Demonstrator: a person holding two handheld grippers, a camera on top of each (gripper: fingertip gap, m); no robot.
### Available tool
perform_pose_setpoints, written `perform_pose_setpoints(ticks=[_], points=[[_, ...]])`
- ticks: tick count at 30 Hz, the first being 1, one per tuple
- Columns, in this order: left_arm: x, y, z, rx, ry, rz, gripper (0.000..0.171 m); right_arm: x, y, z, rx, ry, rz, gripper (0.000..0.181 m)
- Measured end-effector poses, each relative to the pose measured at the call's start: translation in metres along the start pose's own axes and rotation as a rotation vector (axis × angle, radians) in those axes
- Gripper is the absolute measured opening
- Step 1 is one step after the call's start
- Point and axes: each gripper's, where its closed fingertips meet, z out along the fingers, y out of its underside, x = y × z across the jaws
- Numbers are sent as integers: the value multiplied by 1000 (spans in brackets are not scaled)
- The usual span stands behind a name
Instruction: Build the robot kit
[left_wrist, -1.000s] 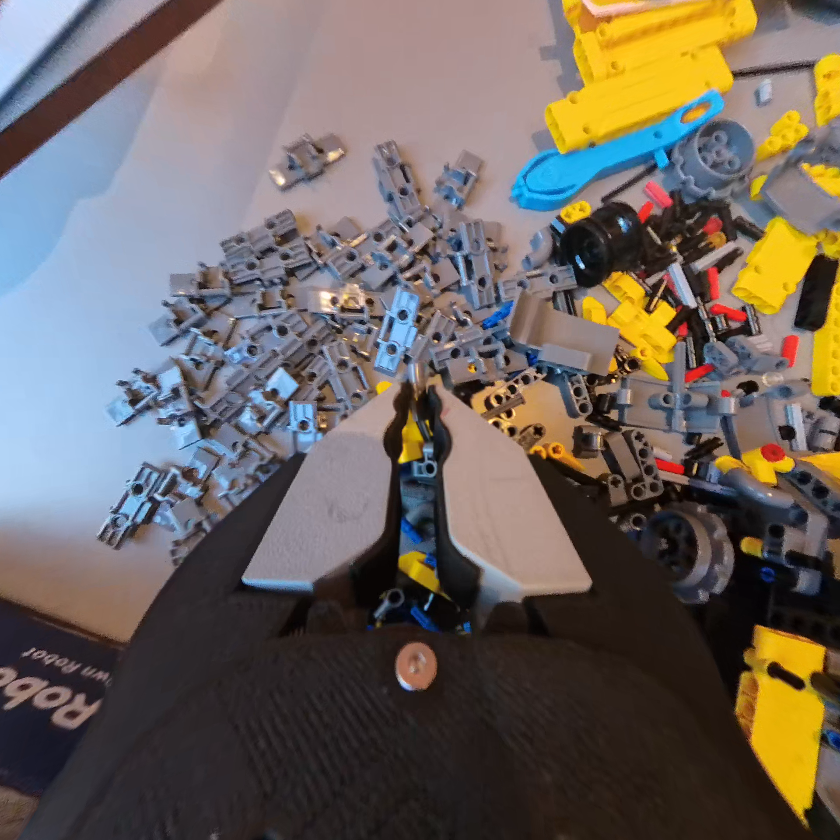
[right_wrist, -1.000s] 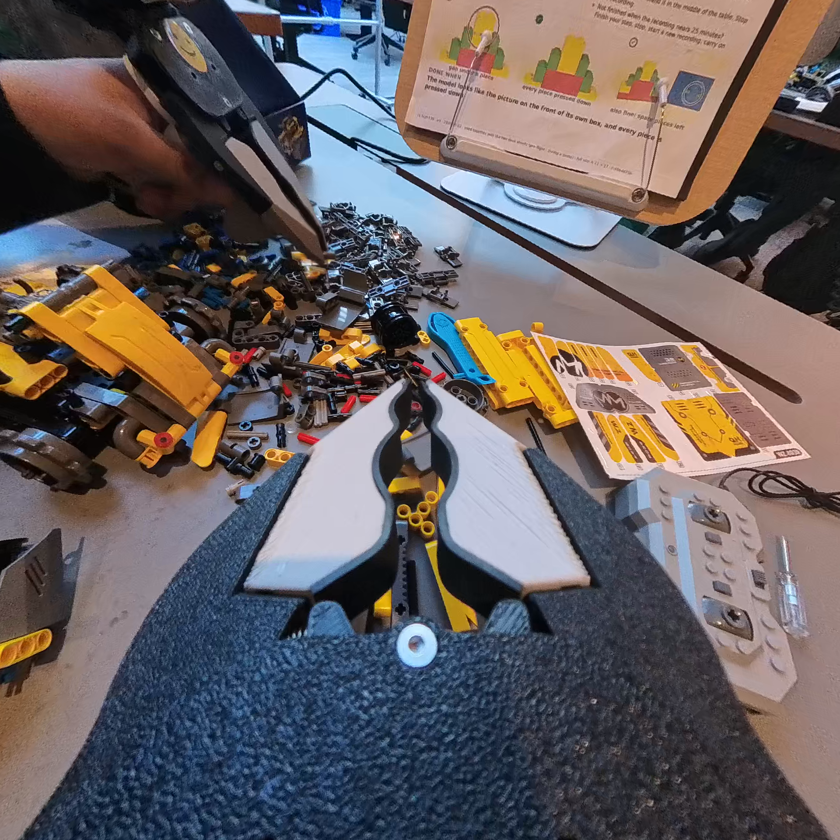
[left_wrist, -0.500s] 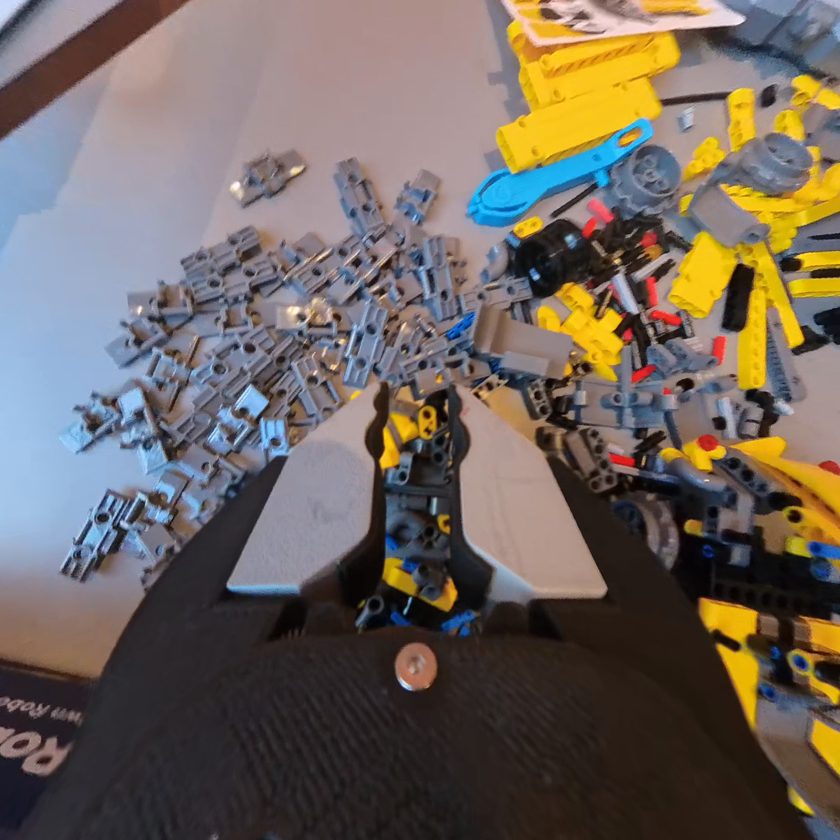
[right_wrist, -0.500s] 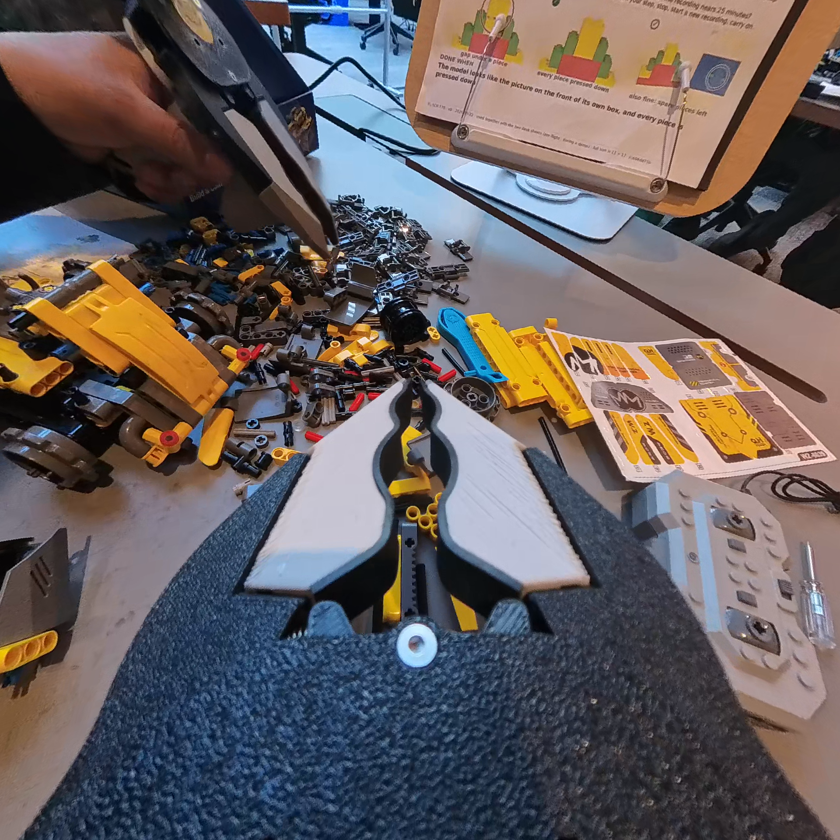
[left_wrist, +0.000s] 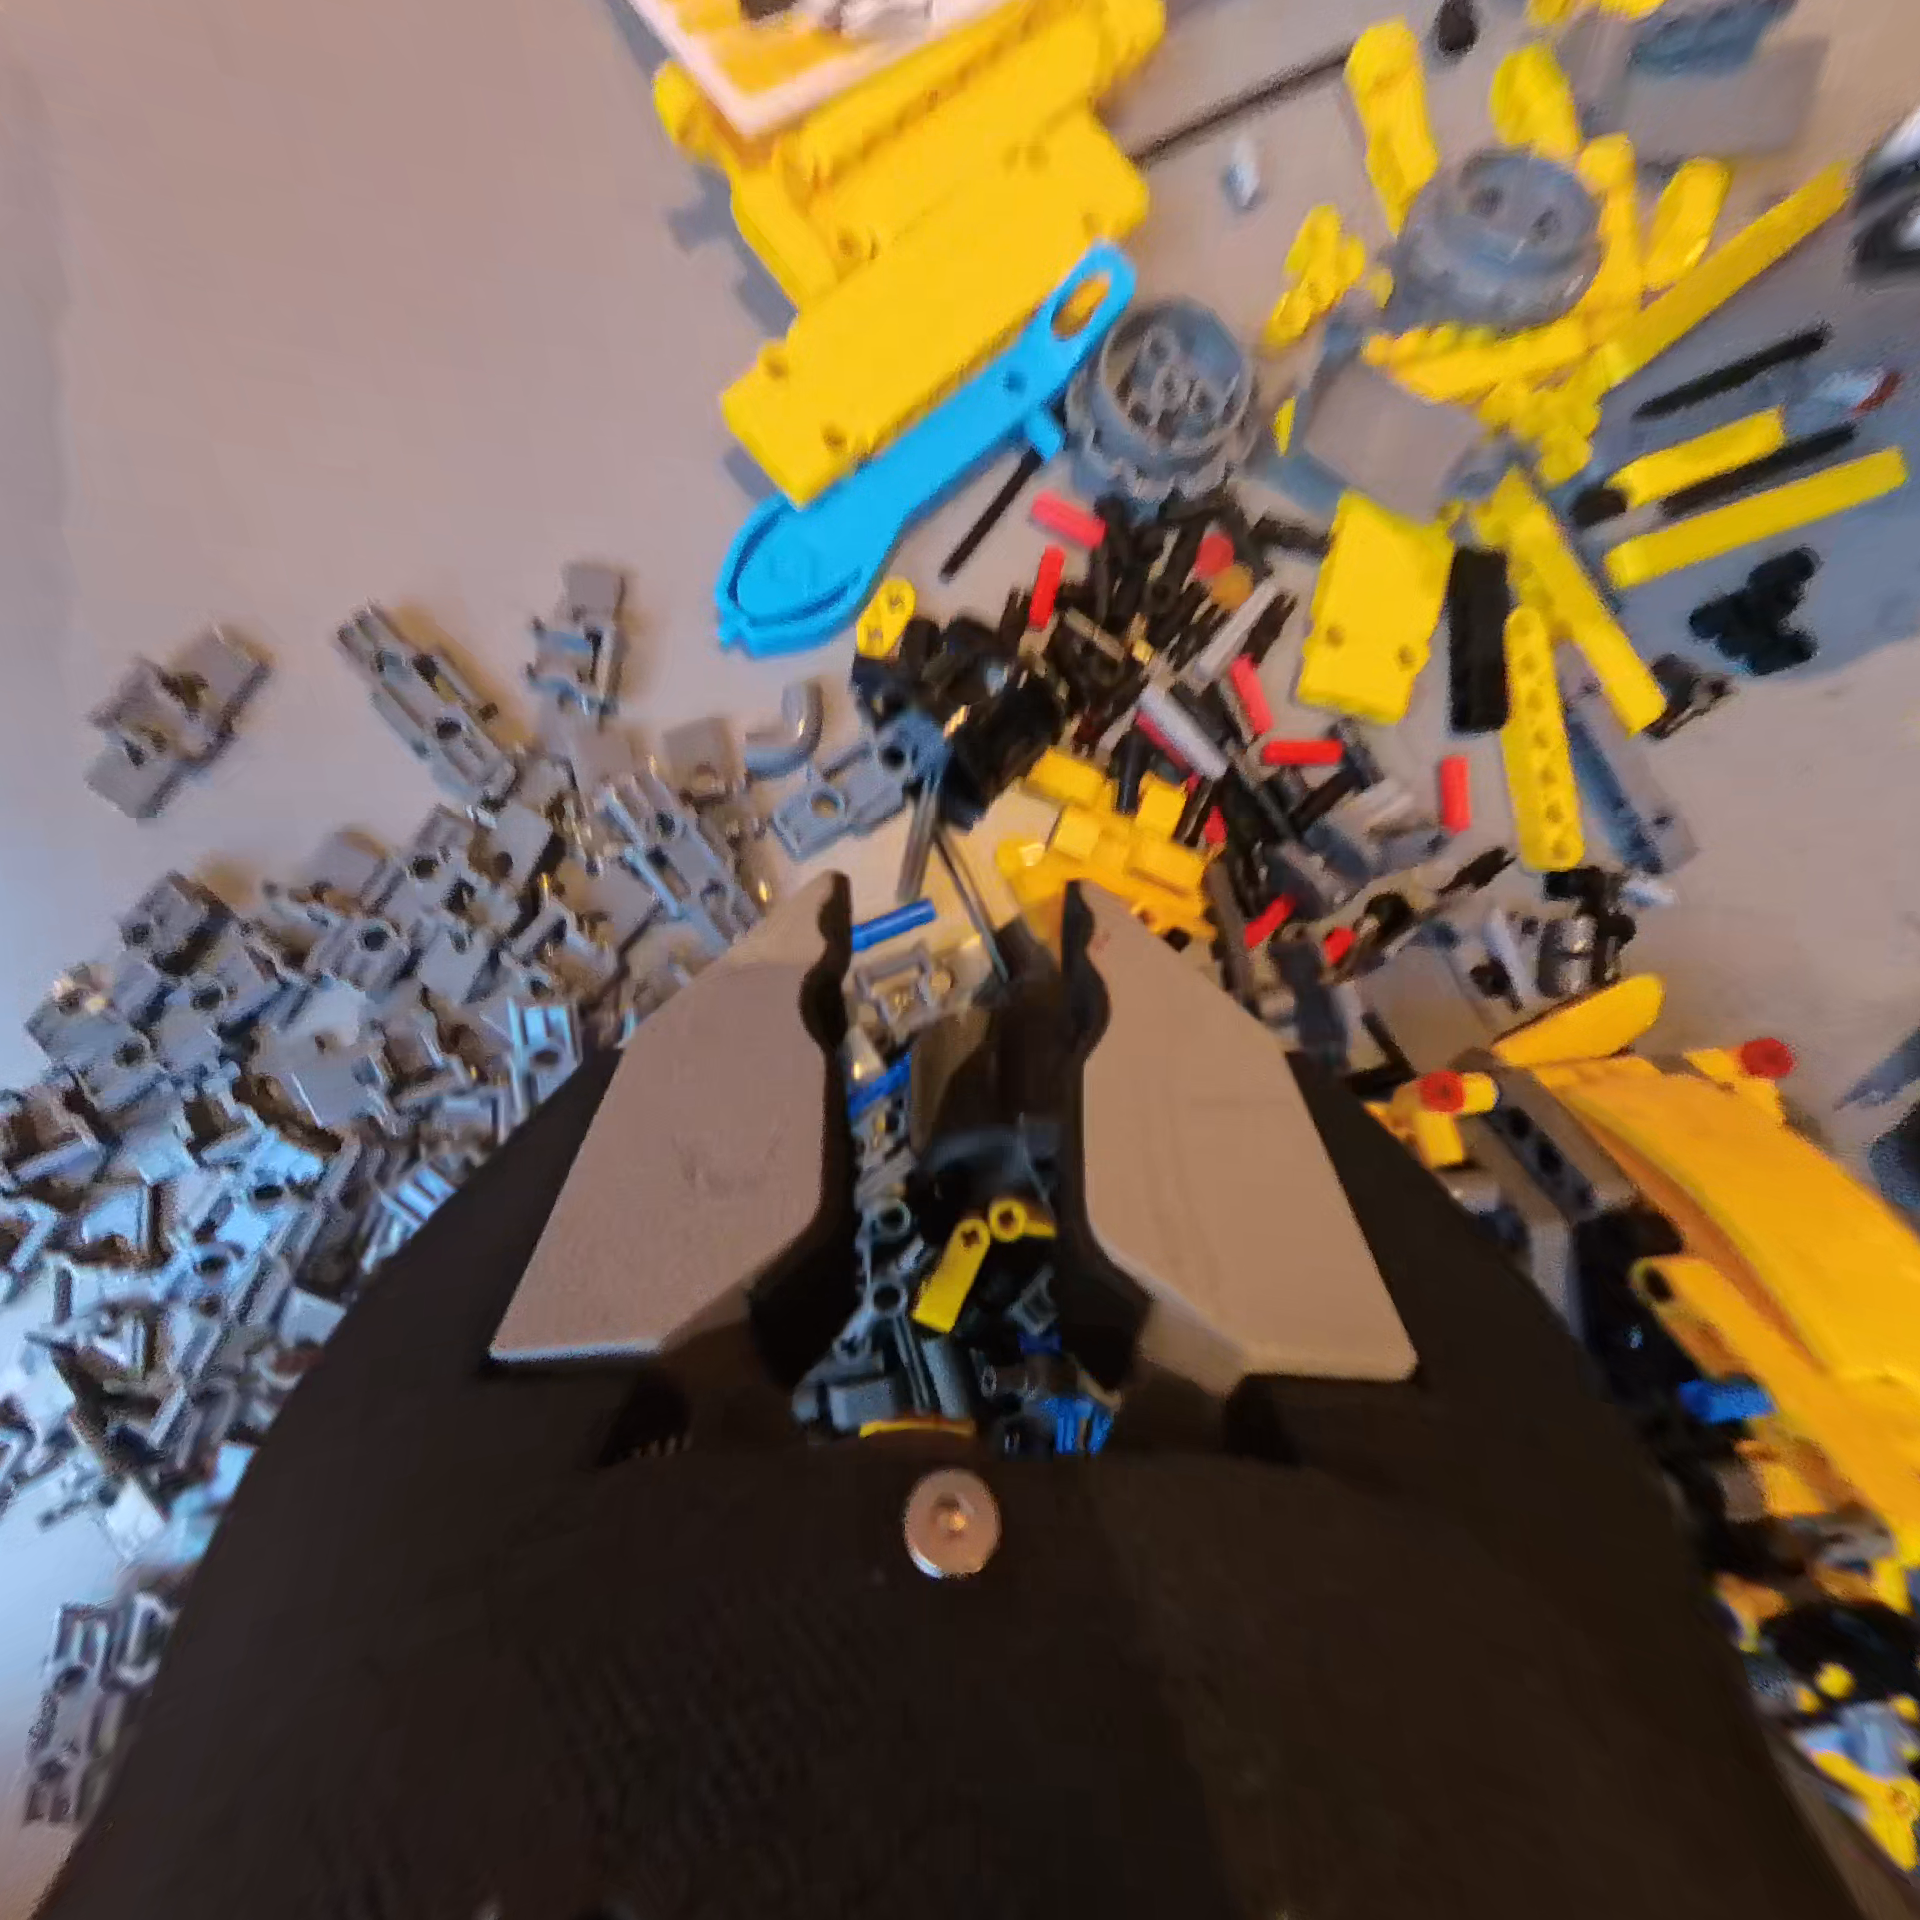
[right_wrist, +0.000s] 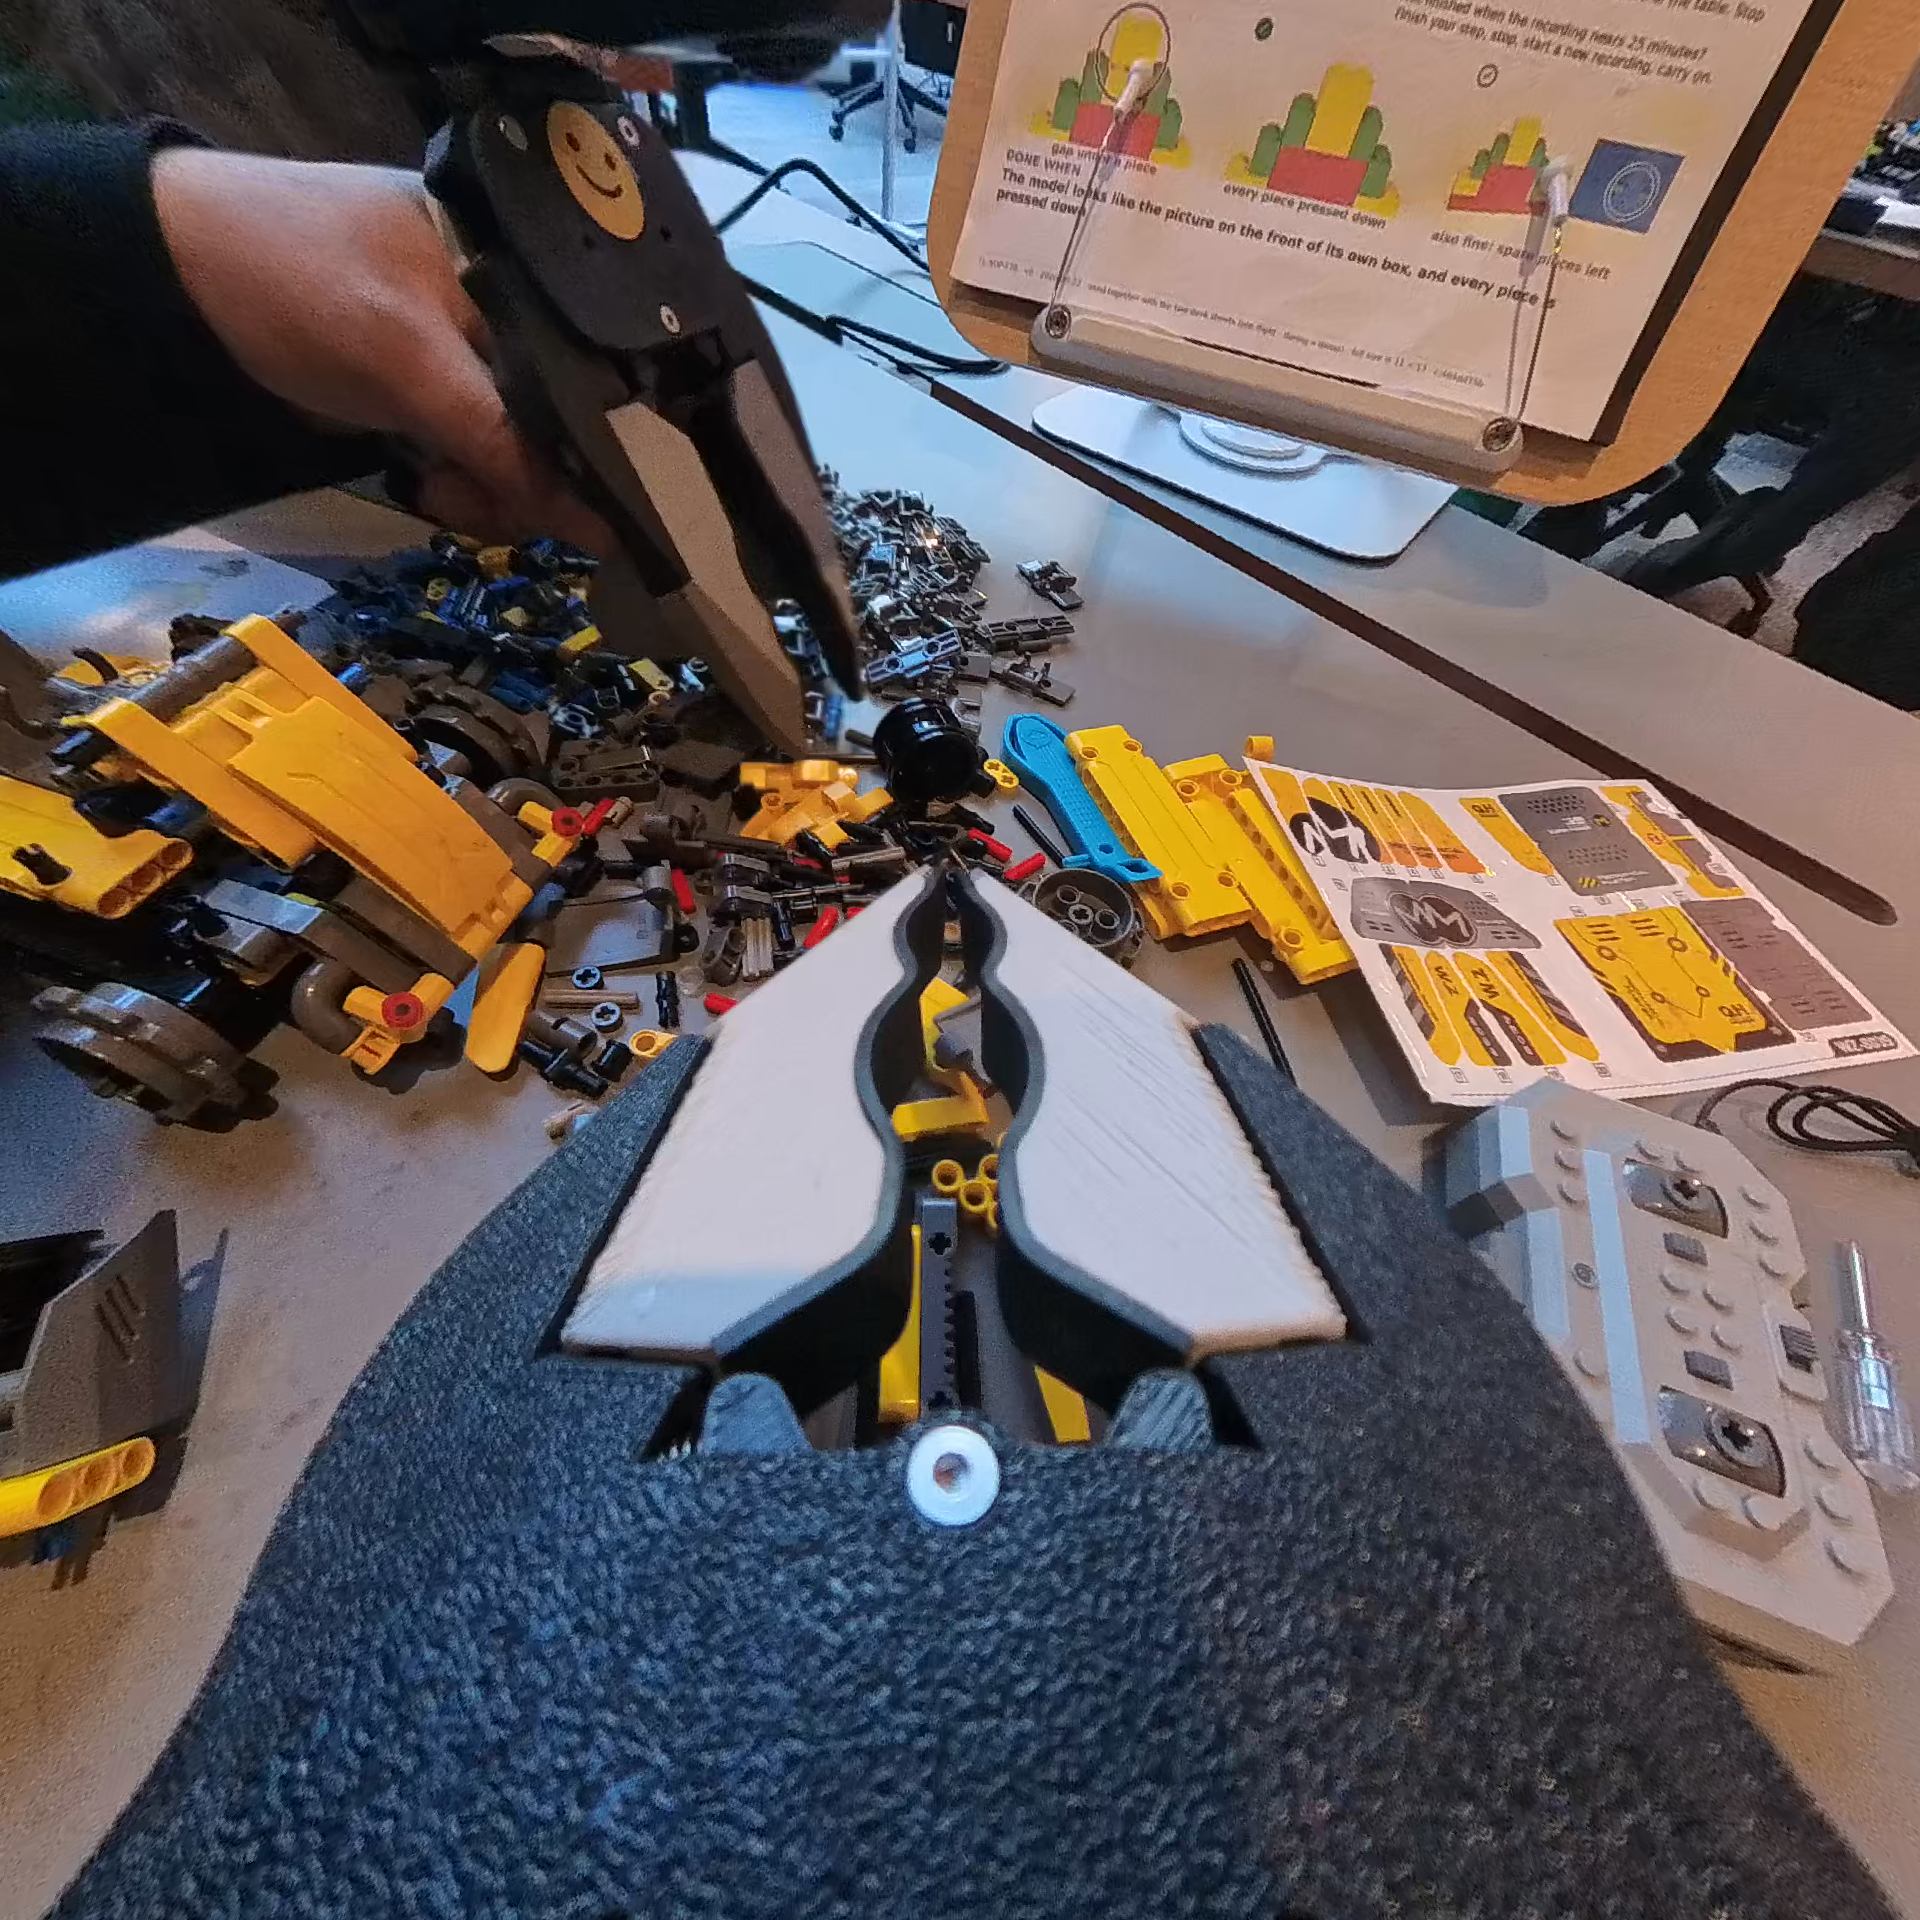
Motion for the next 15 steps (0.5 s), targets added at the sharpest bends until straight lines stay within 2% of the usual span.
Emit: perform_pose_setpoints(ticks=[3,5,7,10,12,15], points=[[6,-33,-1,54,52,-6,42,-2,-7,-4,25,-11,2,2],[1,-48,6,54,39,-7,43,-3,-11,-8,39,-11,-8,2],[-6,-46,19,-20,11,-9,38,-3,-13,-11,45,-4,-21,2],[1,-35,22,-99,46,-35,13,-3,-15,-15,57,-3,-21,2],[-6,-33,10,-84,-24,-19,18,-3,-18,-18,73,-6,-16,2],[-6,-29,-15,-46,-41,-52,37,-3,-20,-21,86,1,-22,0]])
